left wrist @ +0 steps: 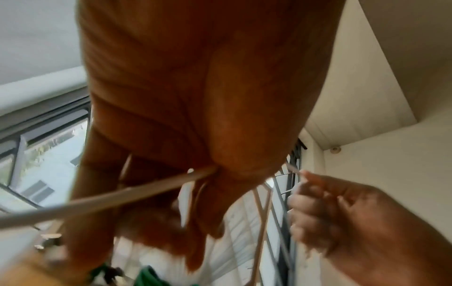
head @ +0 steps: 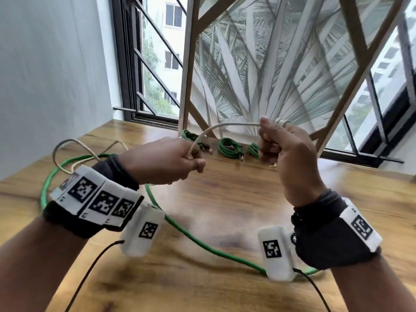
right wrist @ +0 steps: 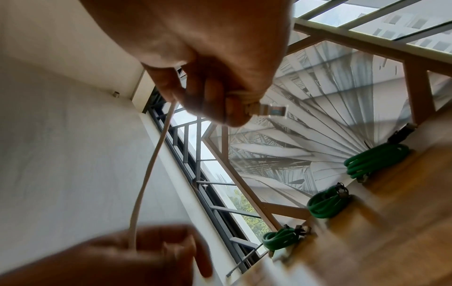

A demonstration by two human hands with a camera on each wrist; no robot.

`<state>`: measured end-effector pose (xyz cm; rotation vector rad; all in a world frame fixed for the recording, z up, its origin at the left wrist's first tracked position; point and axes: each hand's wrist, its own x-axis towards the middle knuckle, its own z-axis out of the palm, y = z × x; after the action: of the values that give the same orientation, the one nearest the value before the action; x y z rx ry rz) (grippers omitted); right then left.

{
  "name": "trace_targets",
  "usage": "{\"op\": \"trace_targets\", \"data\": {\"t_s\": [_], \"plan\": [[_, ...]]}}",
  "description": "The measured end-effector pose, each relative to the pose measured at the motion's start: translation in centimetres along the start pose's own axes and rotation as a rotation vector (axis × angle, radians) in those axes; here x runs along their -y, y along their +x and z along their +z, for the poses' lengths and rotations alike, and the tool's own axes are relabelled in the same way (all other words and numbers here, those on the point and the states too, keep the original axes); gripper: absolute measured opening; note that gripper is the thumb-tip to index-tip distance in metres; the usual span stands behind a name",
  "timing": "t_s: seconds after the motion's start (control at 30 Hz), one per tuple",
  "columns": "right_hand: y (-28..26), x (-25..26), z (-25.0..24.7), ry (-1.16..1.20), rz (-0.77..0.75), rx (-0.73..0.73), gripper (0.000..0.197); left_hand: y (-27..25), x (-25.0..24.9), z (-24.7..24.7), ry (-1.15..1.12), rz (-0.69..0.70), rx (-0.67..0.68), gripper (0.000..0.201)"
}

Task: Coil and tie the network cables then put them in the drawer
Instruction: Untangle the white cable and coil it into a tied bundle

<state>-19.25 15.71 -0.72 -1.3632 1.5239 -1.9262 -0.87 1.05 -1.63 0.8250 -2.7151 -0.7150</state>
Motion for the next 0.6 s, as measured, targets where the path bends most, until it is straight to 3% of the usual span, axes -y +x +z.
{"op": "trace_targets", "data": {"t_s": [0.07, 0.13, 0.3, 0.43, 0.5, 0.6], "plan": [[0.2, 0.5, -0.5, 0.085, -0.06, -0.092, 0.04, 0.0, 0.6, -0.2, 0.216, -0.06, 0.065, 0.019], [0.2, 0.8, -0.6, 0.138, -0.12, -0.141, 0.042, 0.0, 0.9, -0.3, 0.292, -0.095, 0.08, 0.023], [0.1, 0.5, -0.2, 0.153, -0.208, -0.229, 0.033, -0.1, 0.9, -0.8, 0.096, -0.095, -0.008, 0.036], [0.5, 0.6, -1.3, 0.101, -0.242, -0.359, 0.034, -0.1, 1.3, -1.7, -0.056, -0.11, -0.238, 0.038], [0.6, 0.7, -1.6, 0.171, -0.226, -0.426, 0.038, 0.0, 1.8, -1.9, 0.011, -0.116, -0.29, 0.046], [1.1, 1.5, -3.1, 0.367, -0.165, -0.568, 0.04, 0.4, 3.2, -1.9, 0.311, -0.201, -0.237, 0.065]]}}
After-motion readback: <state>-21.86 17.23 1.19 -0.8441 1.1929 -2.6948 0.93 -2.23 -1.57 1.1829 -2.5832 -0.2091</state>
